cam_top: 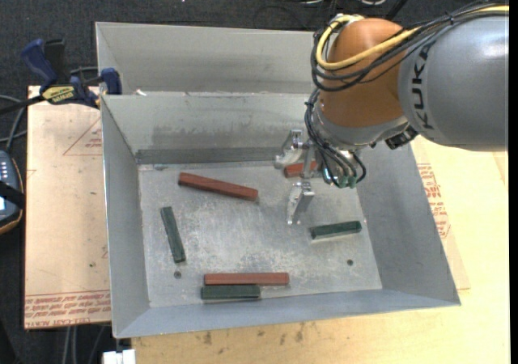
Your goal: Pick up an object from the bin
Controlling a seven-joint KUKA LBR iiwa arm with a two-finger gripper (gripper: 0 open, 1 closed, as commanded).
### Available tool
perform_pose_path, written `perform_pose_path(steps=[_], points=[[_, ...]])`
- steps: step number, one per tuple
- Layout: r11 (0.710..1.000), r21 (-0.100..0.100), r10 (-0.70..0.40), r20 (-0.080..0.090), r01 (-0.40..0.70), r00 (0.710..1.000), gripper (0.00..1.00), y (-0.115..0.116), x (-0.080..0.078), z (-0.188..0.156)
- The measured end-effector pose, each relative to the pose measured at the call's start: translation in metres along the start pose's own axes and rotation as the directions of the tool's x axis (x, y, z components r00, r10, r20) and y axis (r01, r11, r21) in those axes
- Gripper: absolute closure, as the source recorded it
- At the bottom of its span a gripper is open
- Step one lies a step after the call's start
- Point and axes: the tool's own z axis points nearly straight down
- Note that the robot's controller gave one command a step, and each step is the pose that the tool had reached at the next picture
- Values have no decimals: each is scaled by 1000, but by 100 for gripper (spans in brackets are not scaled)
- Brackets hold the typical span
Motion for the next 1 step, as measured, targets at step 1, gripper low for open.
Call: perform_pose_path(steps=[1], points=[[1000,0,1,8,-1,1000,0,0,-2,-4]])
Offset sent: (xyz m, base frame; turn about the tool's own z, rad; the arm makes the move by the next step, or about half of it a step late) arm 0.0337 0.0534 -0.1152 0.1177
